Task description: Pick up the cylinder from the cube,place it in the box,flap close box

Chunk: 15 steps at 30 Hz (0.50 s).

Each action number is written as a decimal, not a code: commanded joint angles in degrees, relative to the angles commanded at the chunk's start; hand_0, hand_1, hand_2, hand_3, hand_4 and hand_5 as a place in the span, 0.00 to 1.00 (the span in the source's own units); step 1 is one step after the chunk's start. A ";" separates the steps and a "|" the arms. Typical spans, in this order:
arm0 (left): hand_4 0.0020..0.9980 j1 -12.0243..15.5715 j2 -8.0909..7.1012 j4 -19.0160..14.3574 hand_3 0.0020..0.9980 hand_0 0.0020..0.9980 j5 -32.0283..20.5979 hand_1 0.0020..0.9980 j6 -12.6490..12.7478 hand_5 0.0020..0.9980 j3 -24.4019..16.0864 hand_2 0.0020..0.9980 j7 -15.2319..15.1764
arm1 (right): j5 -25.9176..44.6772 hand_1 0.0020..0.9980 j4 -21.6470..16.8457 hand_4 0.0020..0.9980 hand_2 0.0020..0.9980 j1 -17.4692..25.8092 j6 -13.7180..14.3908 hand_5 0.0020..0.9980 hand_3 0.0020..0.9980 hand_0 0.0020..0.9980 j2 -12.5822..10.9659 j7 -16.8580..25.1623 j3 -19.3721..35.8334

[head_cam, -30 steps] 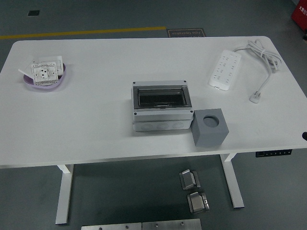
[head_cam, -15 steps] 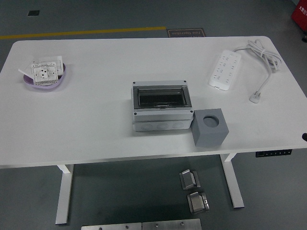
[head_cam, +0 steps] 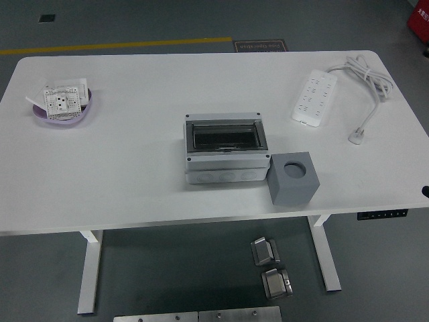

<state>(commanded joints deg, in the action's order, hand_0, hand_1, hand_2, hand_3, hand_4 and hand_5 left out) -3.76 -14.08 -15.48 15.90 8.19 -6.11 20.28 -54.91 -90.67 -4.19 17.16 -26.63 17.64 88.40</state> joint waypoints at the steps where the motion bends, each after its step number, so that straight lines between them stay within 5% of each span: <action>1: 0.63 -0.04 0.00 -0.02 0.67 0.69 0.06 0.68 -0.01 0.36 -0.07 0.59 0.00 | 0.03 0.67 -0.01 0.77 0.68 0.01 -0.02 0.34 0.72 0.66 0.01 0.04 0.05; 15: 0.63 -0.42 -0.45 0.04 0.67 0.69 -0.32 0.68 -0.10 0.37 0.41 0.59 0.04 | -0.12 0.75 -0.10 0.77 0.79 0.59 -0.02 0.34 0.85 0.77 0.74 -0.01 2.01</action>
<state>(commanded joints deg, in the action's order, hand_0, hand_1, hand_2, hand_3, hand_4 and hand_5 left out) -4.17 -14.53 -15.44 15.58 8.09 -5.71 20.32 -55.03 -90.77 -3.59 17.14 -25.89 17.63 90.40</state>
